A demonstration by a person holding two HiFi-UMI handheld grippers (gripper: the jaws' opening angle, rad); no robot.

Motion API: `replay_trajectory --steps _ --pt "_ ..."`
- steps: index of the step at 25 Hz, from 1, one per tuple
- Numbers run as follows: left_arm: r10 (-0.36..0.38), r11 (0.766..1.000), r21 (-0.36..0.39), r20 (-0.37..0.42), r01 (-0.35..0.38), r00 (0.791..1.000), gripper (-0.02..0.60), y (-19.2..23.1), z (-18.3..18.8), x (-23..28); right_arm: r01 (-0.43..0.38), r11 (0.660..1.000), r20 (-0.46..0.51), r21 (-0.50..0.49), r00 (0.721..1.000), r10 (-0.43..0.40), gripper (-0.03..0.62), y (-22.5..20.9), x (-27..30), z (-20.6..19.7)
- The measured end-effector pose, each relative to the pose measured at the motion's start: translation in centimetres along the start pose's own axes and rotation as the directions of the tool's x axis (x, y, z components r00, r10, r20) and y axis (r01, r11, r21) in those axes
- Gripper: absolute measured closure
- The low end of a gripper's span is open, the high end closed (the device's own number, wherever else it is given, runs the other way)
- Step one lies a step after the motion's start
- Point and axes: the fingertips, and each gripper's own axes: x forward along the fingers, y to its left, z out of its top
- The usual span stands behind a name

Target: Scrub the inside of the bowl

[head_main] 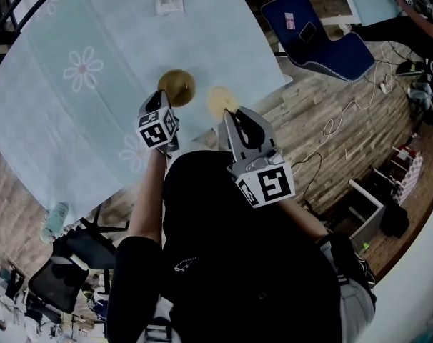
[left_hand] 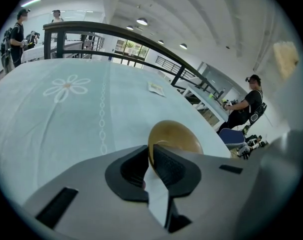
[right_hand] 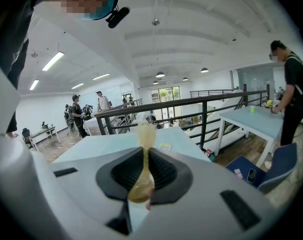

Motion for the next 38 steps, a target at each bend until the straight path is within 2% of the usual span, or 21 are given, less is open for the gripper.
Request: replay_trajectory --steps 4,7,12,17,22,30,34,38 --pt "-0.009 1.0 -0.002 0.001 0.009 1.0 0.555 -0.4 0.3 -0.2 -0.001 1.0 0.004 -0.003 1.0 0.001 0.556 0.2 -0.1 0.0" --pt "-0.019 0.999 0.026 0.009 0.019 1.0 0.557 -0.7 0.7 -0.9 -0.001 1.0 0.009 -0.009 1.0 0.001 0.556 0.4 -0.2 -0.1" --pt "-0.066 0.998 0.025 0.024 0.066 0.998 0.557 -2.2 2.1 -2.7 -0.016 1.0 0.017 -0.018 1.0 0.017 0.556 0.6 -0.2 -0.2" --pt "-0.072 0.997 0.024 0.062 0.071 0.995 0.557 -3.5 4.5 -5.8 -0.057 0.998 0.015 -0.039 0.998 0.058 0.556 1.4 -0.2 -0.2" --pt "-0.106 0.994 0.006 0.064 0.106 0.992 0.557 -5.3 6.2 -9.7 -0.116 0.988 -0.002 -0.103 0.993 0.116 0.556 3.0 -0.2 -0.4" --pt "-0.141 0.985 0.111 0.058 0.134 0.988 0.557 -9.2 7.7 -14.2 -0.186 0.973 -0.069 -0.139 0.982 0.178 0.556 4.3 -0.5 -1.2" --pt "-0.173 0.979 0.12 0.059 0.165 0.983 0.557 -11.1 7.5 -15.4 -0.219 0.961 -0.11 -0.171 0.973 0.202 0.556 4.9 -0.3 -1.7" --pt "-0.159 0.978 0.152 0.084 0.146 0.984 0.557 -12.1 8.1 -16.6 -0.253 0.943 -0.134 -0.217 0.964 0.228 0.556 5.4 0.3 -1.3"
